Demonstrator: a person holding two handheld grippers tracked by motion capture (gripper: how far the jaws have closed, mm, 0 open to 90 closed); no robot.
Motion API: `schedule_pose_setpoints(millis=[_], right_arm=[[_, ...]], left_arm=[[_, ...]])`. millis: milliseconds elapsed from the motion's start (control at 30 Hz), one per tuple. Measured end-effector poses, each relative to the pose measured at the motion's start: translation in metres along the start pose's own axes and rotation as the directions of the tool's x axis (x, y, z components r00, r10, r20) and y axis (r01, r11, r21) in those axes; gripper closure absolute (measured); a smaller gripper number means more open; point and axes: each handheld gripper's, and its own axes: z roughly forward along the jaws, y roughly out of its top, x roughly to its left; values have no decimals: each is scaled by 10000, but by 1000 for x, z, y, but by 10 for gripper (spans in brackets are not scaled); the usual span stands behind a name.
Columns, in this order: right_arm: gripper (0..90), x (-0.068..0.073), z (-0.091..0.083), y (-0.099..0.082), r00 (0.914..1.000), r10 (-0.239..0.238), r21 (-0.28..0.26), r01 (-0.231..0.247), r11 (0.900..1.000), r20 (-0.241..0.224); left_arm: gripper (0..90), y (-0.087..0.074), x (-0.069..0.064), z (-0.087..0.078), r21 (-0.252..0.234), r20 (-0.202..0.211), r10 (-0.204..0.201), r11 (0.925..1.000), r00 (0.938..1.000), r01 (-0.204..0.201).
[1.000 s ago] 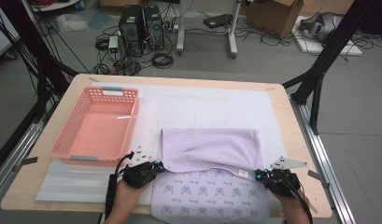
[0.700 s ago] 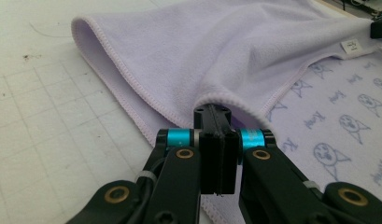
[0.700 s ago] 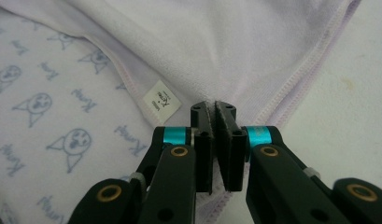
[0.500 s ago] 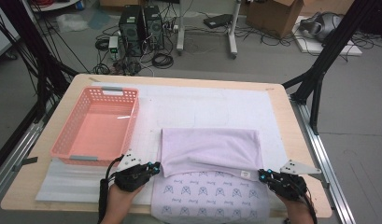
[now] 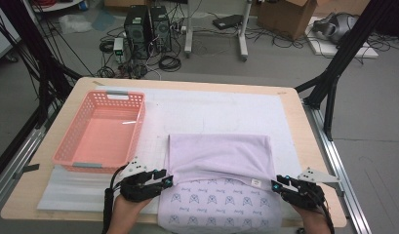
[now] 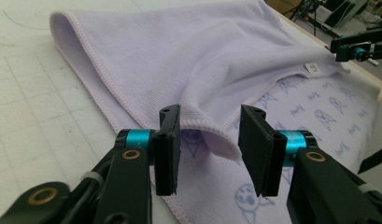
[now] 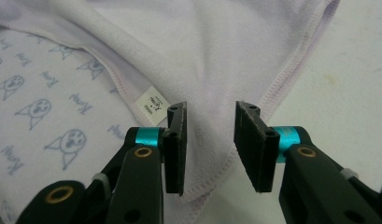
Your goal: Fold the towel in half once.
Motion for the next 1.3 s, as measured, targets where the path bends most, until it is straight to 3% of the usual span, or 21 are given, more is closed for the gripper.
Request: schedule_pose_setpoints(millis=[100, 267, 367, 500, 567, 667, 900, 967, 1033, 1133, 1300], right_arm=[[626, 2, -3, -2, 10000, -18, 17, 18, 10000, -29], [640, 10, -8, -1, 9995, -264, -17, 264, 9997, -189], [660, 15, -4, -2, 9975, -493, 138, 501, 9987, -497], [687, 19, 5, -4, 9961, -685, 555, 716, 9959, -556], [747, 21, 11, -7, 9948, -985, 1010, 1005, 9898, -239], [870, 20, 11, -6, 9942, -1074, 1076, 1079, 9883, -109], [876, 19, 0, -4, 9928, -1108, 865, 1144, 9897, -447], [876, 18, 0, -5, 9938, -1008, 832, 1045, 9910, -474], [874, 18, 2, -5, 9934, -1052, 906, 1091, 9899, -467], [874, 19, 4, -6, 9928, -1080, 971, 1126, 9889, -520], [873, 18, 5, -6, 9933, -1023, 995, 1072, 9892, -534]], left_arm=[[674, -2, -5, 8, 549, 123, 136, 9984, 9998, -143], [728, -5, -5, 17, 1030, -231, 196, 9945, 9995, -171], [884, -7, -5, 22, 1262, -551, 411, 9914, 9976, -338], [897, -7, -4, 22, 1166, -573, 479, 9923, 9972, -410], [898, -7, -3, 19, 1091, -476, 410, 9934, 9980, -356], [899, -7, -1, 13, 969, -404, 328, 9949, 9986, -288], [898, -8, 1, 2, 598, -435, 127, 9982, 9990, -101], [853, -8, 0, 4, 555, -351, -35, 9984, 9994, 54], [707, -7, -2, 6, 520, -206, -237, 9983, 9995, 247], [591, -6, -7, 6, 204, -74, -428, 9989, 9991, 429], [526, -3, -12, 11, 11, -333, -351, 9994, 9988, 352]])
